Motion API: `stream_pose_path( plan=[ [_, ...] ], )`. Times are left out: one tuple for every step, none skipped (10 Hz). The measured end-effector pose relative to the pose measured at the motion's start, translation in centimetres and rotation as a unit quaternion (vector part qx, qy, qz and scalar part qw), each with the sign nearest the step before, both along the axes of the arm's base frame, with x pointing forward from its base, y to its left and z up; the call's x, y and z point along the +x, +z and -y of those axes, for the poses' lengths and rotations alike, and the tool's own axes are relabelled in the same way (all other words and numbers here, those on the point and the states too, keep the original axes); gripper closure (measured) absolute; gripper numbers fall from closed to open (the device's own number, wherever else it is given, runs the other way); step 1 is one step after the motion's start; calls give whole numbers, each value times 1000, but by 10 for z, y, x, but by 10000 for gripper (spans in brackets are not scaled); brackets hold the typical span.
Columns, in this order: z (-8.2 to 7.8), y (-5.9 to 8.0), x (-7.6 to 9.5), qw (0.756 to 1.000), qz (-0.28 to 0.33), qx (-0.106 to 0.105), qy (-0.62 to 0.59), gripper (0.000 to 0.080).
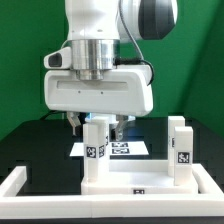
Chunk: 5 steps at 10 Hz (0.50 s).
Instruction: Assemble desk
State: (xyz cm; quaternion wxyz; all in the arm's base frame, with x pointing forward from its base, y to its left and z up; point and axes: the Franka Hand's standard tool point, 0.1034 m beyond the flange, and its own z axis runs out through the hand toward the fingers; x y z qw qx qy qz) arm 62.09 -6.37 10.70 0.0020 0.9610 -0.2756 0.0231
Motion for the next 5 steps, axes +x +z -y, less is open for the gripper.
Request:
stream_pose_path(
  plan=[
    [1, 1, 1, 1000, 1, 1, -6, 150],
    [1, 1, 1, 1000, 1, 0, -6, 252],
    [1, 1, 1, 1000, 1, 2, -31, 252],
    [1, 1, 1, 998, 2, 4, -64, 438],
    [1, 1, 1, 996, 2, 5, -87, 511]
  ],
)
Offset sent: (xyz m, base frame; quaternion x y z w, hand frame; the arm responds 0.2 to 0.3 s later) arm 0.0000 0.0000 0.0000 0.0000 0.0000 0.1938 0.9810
